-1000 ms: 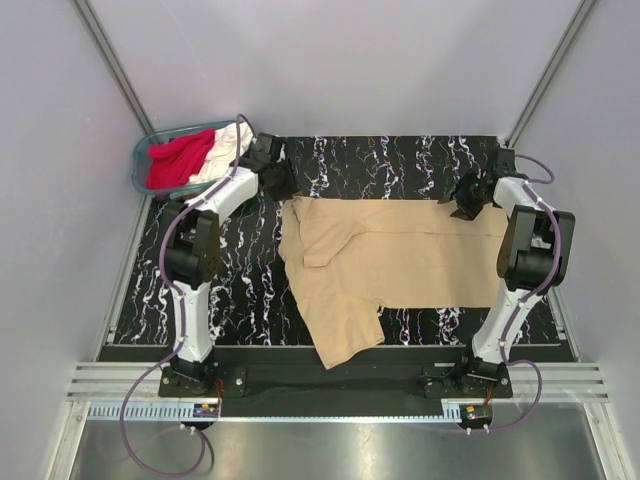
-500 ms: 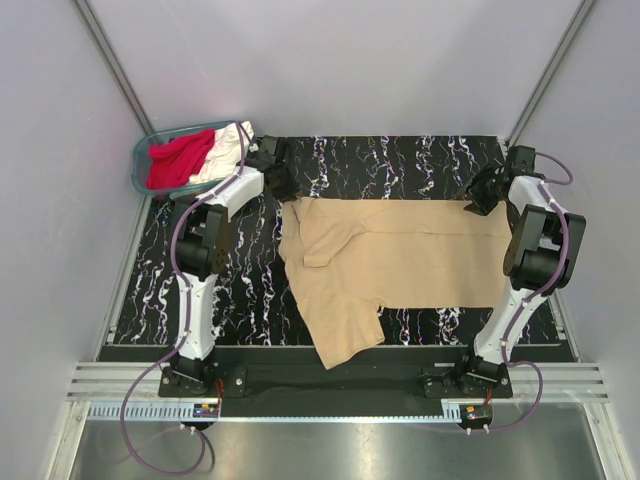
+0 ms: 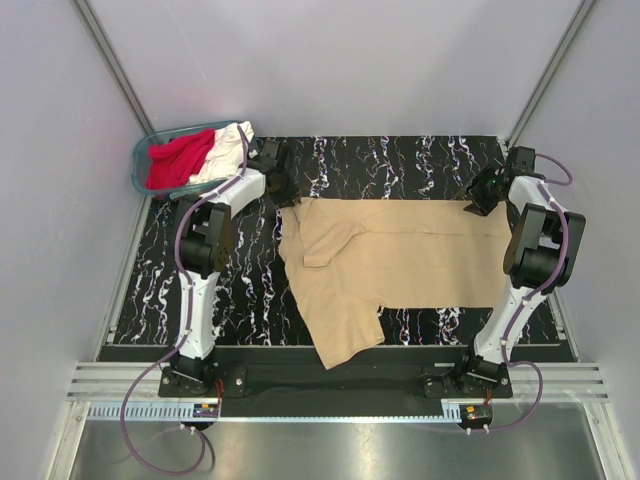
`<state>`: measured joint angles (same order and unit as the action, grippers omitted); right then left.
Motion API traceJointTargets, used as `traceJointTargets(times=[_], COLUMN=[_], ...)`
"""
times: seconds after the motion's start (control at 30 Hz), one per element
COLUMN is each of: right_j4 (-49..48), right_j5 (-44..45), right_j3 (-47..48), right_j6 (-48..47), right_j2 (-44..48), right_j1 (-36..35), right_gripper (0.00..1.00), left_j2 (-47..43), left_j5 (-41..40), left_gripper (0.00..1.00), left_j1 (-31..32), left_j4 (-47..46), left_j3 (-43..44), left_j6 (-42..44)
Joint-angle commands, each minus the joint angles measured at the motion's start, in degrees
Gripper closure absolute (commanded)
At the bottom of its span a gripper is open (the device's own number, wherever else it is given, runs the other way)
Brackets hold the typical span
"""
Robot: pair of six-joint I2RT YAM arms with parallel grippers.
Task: Fold and stack the t-shirts
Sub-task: Fold the tshirt
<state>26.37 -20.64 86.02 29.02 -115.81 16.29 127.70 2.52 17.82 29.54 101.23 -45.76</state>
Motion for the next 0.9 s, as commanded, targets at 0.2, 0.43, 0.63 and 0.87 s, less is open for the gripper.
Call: traceJointTargets(times=[0.2,0.43,0.63,0.87], right_j4=[-0.8,-0.53,-0.44,-0.09], right_j5=[1.57,11.5,9.66,10.89], right_j3=[1.08,4.5,10.65,14.7], right_j6=[-0.19,-1.33,3.24,3.33], right_j2=[0.58,-3.17,-9.33,-12.77], right_j1=[0.58,2.51,4.71,5.06], right_gripper=[0.4,0.45,0.62,0.64], left_j2=[1.68,-4.56,-6.4,-6.76], left_j5=[-0.76,-6.48,-7.44,-6.05], left_gripper=[0.83,0.94,1.0,1.0], left_j1=[-0.51,-0.51,-1.12,-2.61], left_j4=[-0.54,-0.54,-0.54,-2.91], left_j3=[3.53,0.72,0.29,-2.53], left_j6=[0.75,4.18,5.59,5.59])
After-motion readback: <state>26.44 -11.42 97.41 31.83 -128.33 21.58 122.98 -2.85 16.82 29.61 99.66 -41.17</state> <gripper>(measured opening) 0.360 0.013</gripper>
